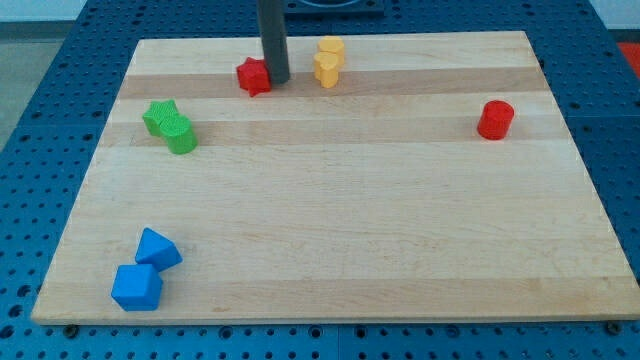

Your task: Move the red star to the top left

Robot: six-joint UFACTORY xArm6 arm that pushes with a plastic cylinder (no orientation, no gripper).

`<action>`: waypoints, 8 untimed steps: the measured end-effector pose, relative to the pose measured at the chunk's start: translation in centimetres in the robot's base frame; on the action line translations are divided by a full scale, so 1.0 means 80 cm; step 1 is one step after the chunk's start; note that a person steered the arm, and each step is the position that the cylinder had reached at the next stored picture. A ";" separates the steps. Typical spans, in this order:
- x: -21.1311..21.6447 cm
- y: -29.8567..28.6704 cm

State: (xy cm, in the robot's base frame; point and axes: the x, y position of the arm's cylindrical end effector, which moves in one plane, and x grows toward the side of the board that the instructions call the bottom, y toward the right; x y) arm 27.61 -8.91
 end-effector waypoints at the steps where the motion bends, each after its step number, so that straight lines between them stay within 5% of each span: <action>1: -0.001 -0.025; 4: -0.001 -0.088; 7: 0.099 -0.070; 8: 0.083 -0.066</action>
State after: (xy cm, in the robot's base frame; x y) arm 34.24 -14.21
